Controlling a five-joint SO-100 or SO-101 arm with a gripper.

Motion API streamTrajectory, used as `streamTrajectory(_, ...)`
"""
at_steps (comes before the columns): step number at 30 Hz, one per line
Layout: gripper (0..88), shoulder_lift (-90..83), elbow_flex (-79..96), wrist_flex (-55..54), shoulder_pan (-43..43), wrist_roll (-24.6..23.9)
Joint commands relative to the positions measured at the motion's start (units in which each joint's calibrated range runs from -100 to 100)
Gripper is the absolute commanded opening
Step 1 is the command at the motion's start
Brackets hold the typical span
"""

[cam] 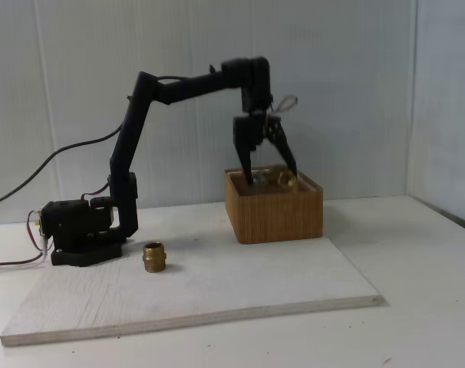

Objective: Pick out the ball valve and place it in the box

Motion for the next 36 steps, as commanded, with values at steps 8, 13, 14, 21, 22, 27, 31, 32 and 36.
streamTrajectory(8, 1.7, 2.1, -1.7, -2.3, 0.0, -1.1)
streamTrajectory(13, 1.7, 2.3, -0.9, -3.4, 0.0, -1.1)
streamTrajectory(14, 1.7, 2.3, -0.8, -3.3, 0.0, -0.9)
streamTrajectory(21, 1.7, 2.3, 0.5, -4.0, 0.0, -1.1)
streamTrajectory(22, 1.7, 2.3, 0.5, -4.0, 0.0, -1.1)
streamTrajectory(27, 1.7, 2.3, 0.5, -5.3, 0.0, -1.1)
streamTrajectory(31, 1.7, 2.3, 0.6, -5.5, -0.2, -1.1)
streamTrajectory(32, 1.7, 2.3, 0.6, -5.7, -0.5, -1.1)
streamTrajectory(36, 1.7, 3.2, 0.9, -5.9, -0.7, -1.7)
